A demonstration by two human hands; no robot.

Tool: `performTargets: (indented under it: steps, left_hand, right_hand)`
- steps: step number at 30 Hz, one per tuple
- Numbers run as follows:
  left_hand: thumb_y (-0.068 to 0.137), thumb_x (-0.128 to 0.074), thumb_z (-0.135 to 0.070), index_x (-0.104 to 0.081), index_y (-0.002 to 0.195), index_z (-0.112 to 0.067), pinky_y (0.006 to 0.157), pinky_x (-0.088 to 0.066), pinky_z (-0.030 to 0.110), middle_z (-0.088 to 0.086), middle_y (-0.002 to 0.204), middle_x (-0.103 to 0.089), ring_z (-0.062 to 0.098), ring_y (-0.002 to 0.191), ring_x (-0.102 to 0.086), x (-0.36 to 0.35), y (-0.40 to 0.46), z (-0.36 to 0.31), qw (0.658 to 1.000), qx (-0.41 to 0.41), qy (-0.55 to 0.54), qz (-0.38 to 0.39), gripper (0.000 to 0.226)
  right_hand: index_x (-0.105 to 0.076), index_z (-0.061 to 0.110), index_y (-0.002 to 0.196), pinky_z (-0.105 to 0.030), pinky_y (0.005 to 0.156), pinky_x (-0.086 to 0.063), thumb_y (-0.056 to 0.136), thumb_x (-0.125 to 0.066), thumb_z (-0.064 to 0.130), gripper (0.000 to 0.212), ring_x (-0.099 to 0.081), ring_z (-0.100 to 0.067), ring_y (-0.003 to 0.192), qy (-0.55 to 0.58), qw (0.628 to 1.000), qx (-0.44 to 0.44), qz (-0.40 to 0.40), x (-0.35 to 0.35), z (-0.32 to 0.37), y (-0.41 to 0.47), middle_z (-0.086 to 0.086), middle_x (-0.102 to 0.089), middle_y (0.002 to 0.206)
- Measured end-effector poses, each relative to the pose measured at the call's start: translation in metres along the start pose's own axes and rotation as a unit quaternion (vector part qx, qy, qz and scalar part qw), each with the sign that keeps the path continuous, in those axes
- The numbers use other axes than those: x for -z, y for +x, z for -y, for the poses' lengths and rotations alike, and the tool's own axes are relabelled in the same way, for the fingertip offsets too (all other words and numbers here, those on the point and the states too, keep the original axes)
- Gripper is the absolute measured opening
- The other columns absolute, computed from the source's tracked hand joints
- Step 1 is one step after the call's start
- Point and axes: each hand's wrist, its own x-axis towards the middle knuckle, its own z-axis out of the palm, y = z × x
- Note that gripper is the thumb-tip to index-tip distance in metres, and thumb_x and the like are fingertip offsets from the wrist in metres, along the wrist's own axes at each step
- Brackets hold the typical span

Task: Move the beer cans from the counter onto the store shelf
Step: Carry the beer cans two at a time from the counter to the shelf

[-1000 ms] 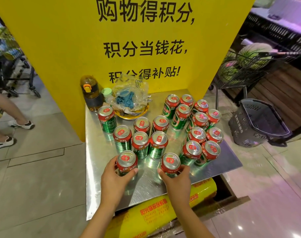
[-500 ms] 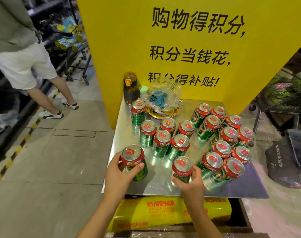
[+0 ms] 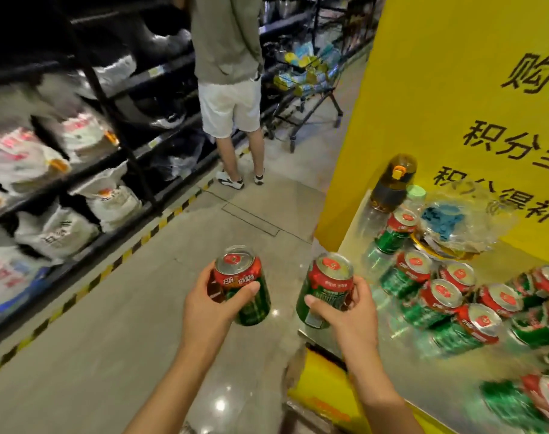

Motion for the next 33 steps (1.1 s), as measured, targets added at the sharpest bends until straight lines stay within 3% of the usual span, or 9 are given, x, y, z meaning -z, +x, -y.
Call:
performTargets:
  steps: [4, 9, 16, 18, 27, 31, 33]
  left_hand:
    - [0.057, -0.072, -0.042, -0.051, 0.105, -0.040, 0.073, -0.042, 0.017, -0.020, 0.102, -0.059, -0.003, 0.094, -0.055, 0.084, 0.009, -0.007, 0.996, -0.005, 0.004, -0.085, 0.053]
    - [0.056, -0.072, -0.048, -0.051, 0.125, -0.027, 0.088, -0.042, 0.031, -0.009, 0.114, -0.058, 0.013, 0.106, -0.054, 0.195, 0.018, 0.004, 0.980, 0.025, 0.029, -0.195, 0.075]
    - [0.061, -0.078, -0.038, -0.055, 0.124, -0.020, 0.086, -0.044, 0.032, -0.002, 0.116, -0.062, 0.020, 0.110, -0.055, 0.335, 0.024, 0.022, 0.944, 0.044, 0.019, -0.328, 0.070]
    - [0.068, -0.079, -0.028, -0.057, 0.118, -0.022, 0.077, -0.041, 0.025, -0.004, 0.110, -0.063, 0.018, 0.106, -0.055, 0.363, 0.027, 0.022, 0.932, 0.036, 0.012, -0.360, 0.054]
    - [0.072, -0.077, -0.019, -0.058, 0.104, -0.029, 0.065, -0.038, 0.012, -0.013, 0.099, -0.063, -0.002, 0.090, -0.055, 0.451, 0.104, 0.007, 0.905, 0.027, -0.036, -0.423, 0.038]
    - [0.071, -0.078, -0.024, -0.057, 0.106, -0.032, 0.067, -0.040, 0.014, -0.015, 0.100, -0.063, -0.003, 0.092, -0.056, 0.490, 0.160, -0.003, 0.893, 0.021, -0.035, -0.447, 0.041]
    - [0.071, -0.078, -0.023, -0.056, 0.100, -0.037, 0.067, -0.041, 0.013, -0.016, 0.097, -0.064, -0.007, 0.088, -0.057, 0.511, 0.188, -0.011, 0.890, 0.018, -0.044, -0.454, 0.039]
  right_hand:
    - [-0.054, 0.030, 0.106, -0.022, 0.080, -0.049, 0.059, -0.088, 0.010, 0.062, -0.061, -0.006, 0.100, -0.011, 0.996, 0.011, 0.091, -0.084, 0.021, 0.005, 0.006, -0.064, 0.108]
    - [-0.054, 0.031, 0.103, -0.017, 0.074, -0.048, 0.061, -0.087, 0.011, 0.056, -0.062, -0.006, 0.098, -0.021, 0.978, 0.006, 0.209, -0.199, 0.031, -0.003, 0.009, -0.065, 0.104]
    - [-0.058, 0.027, 0.105, -0.018, 0.070, -0.049, 0.054, -0.090, 0.015, 0.061, -0.064, -0.009, 0.094, -0.036, 0.945, 0.013, 0.326, -0.355, 0.045, -0.027, 0.006, -0.068, 0.101]
    - [-0.059, 0.024, 0.103, -0.018, 0.068, -0.049, 0.053, -0.089, 0.015, 0.059, -0.065, -0.012, 0.092, -0.038, 0.936, 0.018, 0.351, -0.390, 0.051, -0.031, 0.003, -0.069, 0.099]
    - [-0.058, 0.024, 0.106, -0.017, 0.068, -0.048, 0.060, -0.084, 0.001, 0.058, -0.065, -0.010, 0.095, -0.043, 0.906, 0.011, 0.420, -0.535, 0.067, 0.001, 0.003, -0.068, 0.102]
    - [-0.058, 0.023, 0.111, -0.023, 0.073, -0.049, 0.048, -0.087, 0.019, 0.070, -0.063, -0.013, 0.099, -0.040, 0.898, 0.013, 0.438, -0.611, 0.081, 0.035, 0.001, -0.067, 0.107]
    - [-0.057, 0.024, 0.112, -0.022, 0.073, -0.050, 0.050, -0.088, 0.018, 0.069, -0.063, -0.012, 0.099, -0.033, 0.892, 0.018, 0.451, -0.649, 0.092, 0.050, 0.001, -0.066, 0.107]
